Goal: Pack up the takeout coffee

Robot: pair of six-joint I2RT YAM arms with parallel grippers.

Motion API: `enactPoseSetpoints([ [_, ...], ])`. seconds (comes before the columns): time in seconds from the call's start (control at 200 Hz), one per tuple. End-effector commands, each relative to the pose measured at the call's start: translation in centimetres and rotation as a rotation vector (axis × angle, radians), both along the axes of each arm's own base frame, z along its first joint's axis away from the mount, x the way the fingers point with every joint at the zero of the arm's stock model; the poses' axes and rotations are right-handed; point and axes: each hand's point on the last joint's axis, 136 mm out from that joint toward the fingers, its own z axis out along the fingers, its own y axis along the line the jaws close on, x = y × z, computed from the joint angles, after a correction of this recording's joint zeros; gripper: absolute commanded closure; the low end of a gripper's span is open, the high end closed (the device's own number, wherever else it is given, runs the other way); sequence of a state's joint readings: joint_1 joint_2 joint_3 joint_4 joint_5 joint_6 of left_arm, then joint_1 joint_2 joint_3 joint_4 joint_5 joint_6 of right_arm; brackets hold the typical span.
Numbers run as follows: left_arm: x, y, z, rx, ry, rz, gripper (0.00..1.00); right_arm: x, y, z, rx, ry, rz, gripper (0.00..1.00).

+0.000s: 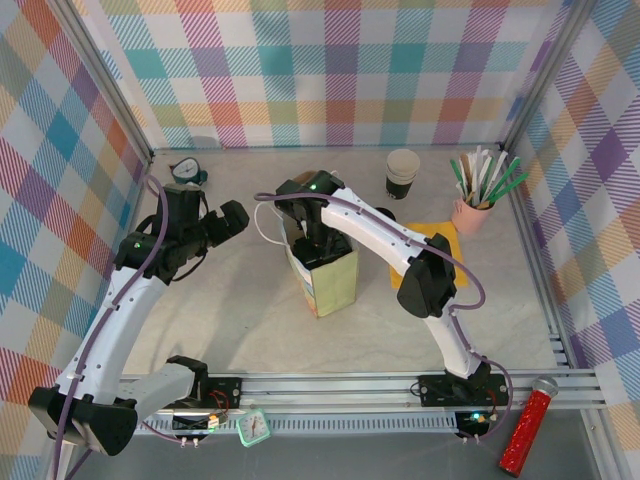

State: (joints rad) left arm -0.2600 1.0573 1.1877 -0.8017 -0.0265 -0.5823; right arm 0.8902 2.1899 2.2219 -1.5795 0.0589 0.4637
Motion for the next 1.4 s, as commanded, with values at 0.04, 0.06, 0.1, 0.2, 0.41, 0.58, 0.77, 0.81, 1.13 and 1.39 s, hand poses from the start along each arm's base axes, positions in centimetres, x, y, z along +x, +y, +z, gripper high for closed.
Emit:
enactPoseSetpoints([
  [0.04, 0.1, 0.0, 0.9, -0.020, -0.029, 0.001, 0.00, -0.6, -1.8, -1.0, -0.084, 0.035, -0.007, 0.27],
  [0.06, 0.1, 0.0, 0.9, -0.019, -0.029, 0.002, 0.00, -0.6, -1.8, -1.0, -0.085, 0.036, -0.010, 0.27],
  [0.1, 0.1, 0.0, 1.0, -0.022, -0.031, 0.002, 0.00, -0.6, -1.9, -1.1, -0.087, 0.037, -0.011, 0.27],
  [0.2, 0.1, 0.0, 1.0, -0.021, -0.032, 0.002, 0.00, -0.7, -1.9, -1.1, -0.087, 0.037, -0.010, 0.27],
  [0.41, 0.1, 0.0, 1.0, -0.022, -0.033, 0.001, 0.00, -0.8, -2.0, -1.3, -0.089, 0.041, -0.011, 0.27],
  [0.58, 0.1, 0.0, 1.0, -0.022, -0.032, 0.002, 0.00, -0.7, -2.1, -1.3, -0.089, 0.040, -0.013, 0.27],
  [0.77, 0.2, 0.0, 1.1, -0.023, -0.033, 0.002, 0.00, -0.7, -2.1, -1.7, -0.092, 0.042, -0.011, 0.27],
  [0.81, 0.2, -0.1, 1.1, -0.024, -0.032, 0.001, 0.00, -0.8, -2.1, -1.9, -0.094, 0.044, -0.009, 0.27],
  [1.13, 0.2, 0.0, 1.2, -0.022, -0.034, 0.003, 0.00, -0.7, -2.0, -2.7, -0.097, 0.051, -0.005, 0.27],
  [1.39, 0.3, -0.1, 1.1, -0.027, -0.033, -0.001, 0.00, -0.8, -2.2, -3.3, -0.105, 0.058, -0.004, 0.27],
])
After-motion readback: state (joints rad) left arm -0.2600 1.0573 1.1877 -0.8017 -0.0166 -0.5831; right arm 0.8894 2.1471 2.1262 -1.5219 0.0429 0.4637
